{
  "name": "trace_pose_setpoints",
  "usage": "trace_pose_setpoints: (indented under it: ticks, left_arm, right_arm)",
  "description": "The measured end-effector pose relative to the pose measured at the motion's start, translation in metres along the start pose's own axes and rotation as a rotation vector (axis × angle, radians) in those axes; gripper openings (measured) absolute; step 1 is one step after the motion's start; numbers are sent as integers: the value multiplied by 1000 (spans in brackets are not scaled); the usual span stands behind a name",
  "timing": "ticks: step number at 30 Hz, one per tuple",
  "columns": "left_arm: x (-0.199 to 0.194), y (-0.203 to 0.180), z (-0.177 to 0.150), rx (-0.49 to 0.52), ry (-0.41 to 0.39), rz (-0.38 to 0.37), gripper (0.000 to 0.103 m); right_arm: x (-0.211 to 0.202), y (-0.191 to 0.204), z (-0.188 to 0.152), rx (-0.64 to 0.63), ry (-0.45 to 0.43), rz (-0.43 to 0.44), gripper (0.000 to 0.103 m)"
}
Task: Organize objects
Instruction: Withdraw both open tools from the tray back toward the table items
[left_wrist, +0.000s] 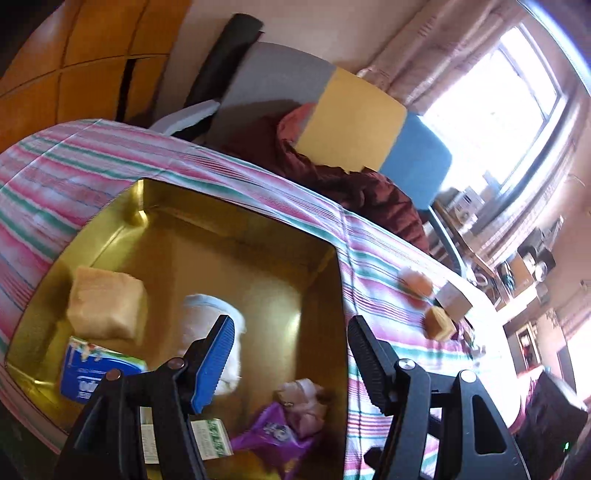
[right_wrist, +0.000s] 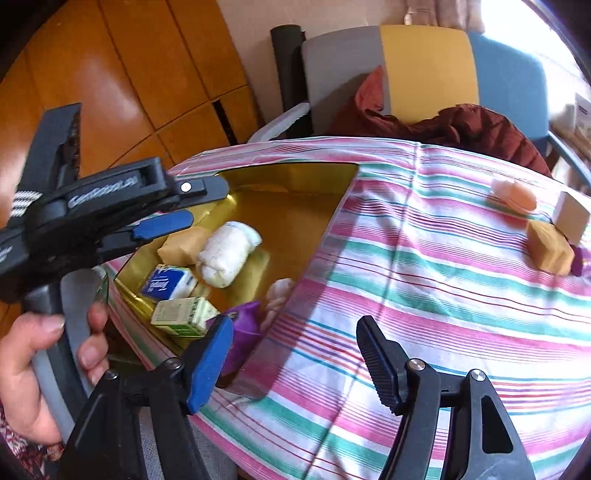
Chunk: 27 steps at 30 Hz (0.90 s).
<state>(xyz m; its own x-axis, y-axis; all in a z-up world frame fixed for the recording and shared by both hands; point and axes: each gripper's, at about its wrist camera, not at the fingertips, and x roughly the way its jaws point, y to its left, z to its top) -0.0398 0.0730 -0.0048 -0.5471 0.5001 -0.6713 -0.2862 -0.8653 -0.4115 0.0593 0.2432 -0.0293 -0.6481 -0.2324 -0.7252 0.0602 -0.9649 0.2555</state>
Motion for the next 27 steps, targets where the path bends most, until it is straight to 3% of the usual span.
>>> trace_pose_setpoints:
  ticks: [10, 16, 22, 27]
  left_arm:
    - [1, -68, -31, 232, -1, -97, 65]
    - [5, -104, -59, 342, 51, -187, 65]
    - [4, -134, -84, 457, 47, -207, 65]
    - [8, -142, -96, 480, 74, -235, 65]
  right_arm:
    - [-23, -89, -8, 217, -4, -69, 76]
    - [-34, -148, -23, 327, 38, -155, 78]
    - [-44, -214, -34, 454, 89, -242, 79]
    - [-58, -261, -32, 509, 112, -315, 79]
